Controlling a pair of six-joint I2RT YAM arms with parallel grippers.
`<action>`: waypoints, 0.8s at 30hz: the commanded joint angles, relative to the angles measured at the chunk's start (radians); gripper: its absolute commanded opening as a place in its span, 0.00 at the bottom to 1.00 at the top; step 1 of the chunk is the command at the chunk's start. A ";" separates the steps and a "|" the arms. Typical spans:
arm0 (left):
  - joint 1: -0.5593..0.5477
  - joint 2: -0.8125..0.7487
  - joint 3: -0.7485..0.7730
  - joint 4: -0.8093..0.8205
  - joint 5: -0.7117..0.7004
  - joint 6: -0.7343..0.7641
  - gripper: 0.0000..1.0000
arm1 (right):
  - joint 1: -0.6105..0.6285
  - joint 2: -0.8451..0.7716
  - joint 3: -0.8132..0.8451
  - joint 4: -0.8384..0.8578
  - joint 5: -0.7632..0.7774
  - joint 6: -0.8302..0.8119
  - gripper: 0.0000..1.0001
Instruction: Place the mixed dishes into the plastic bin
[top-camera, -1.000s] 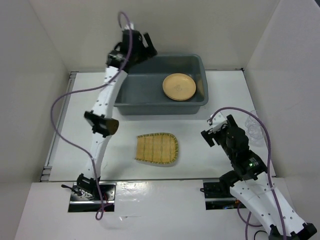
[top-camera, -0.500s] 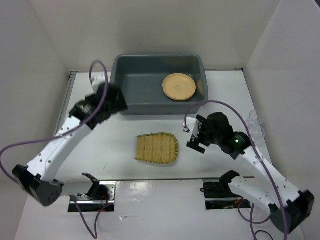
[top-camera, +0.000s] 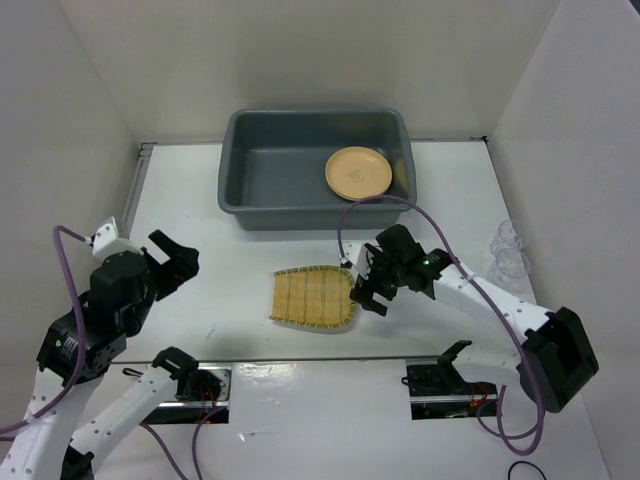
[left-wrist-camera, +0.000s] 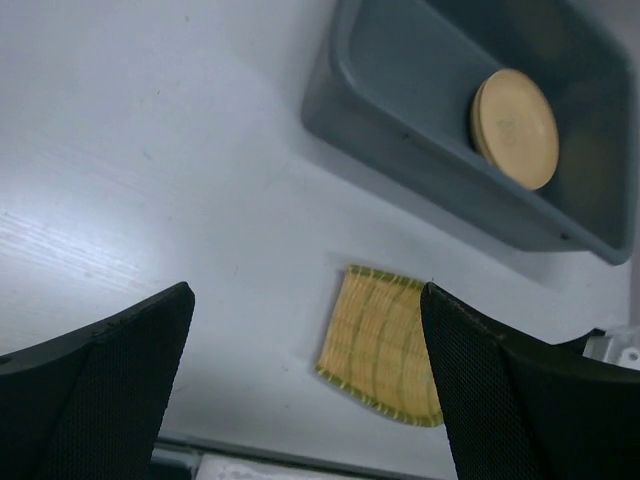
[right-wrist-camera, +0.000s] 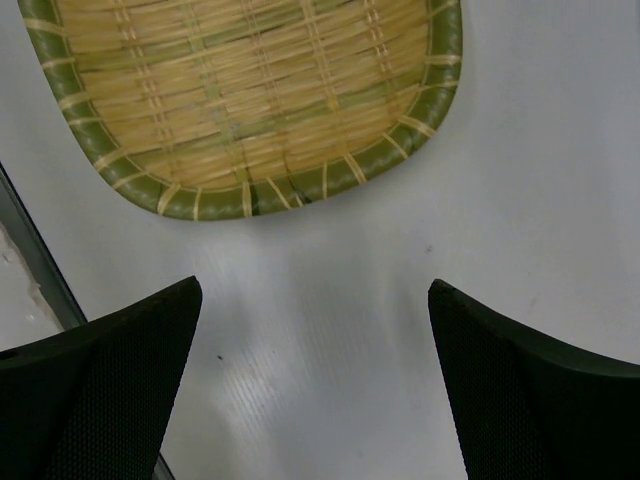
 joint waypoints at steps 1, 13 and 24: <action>0.003 -0.050 -0.026 -0.039 0.019 -0.036 1.00 | 0.017 0.069 0.047 0.120 -0.069 0.128 0.98; 0.003 0.009 0.097 -0.109 0.010 0.122 1.00 | -0.028 0.297 0.185 0.151 -0.213 0.441 0.98; 0.003 -0.055 0.085 -0.089 -0.013 0.119 1.00 | -0.075 0.415 0.194 0.198 -0.166 0.411 0.98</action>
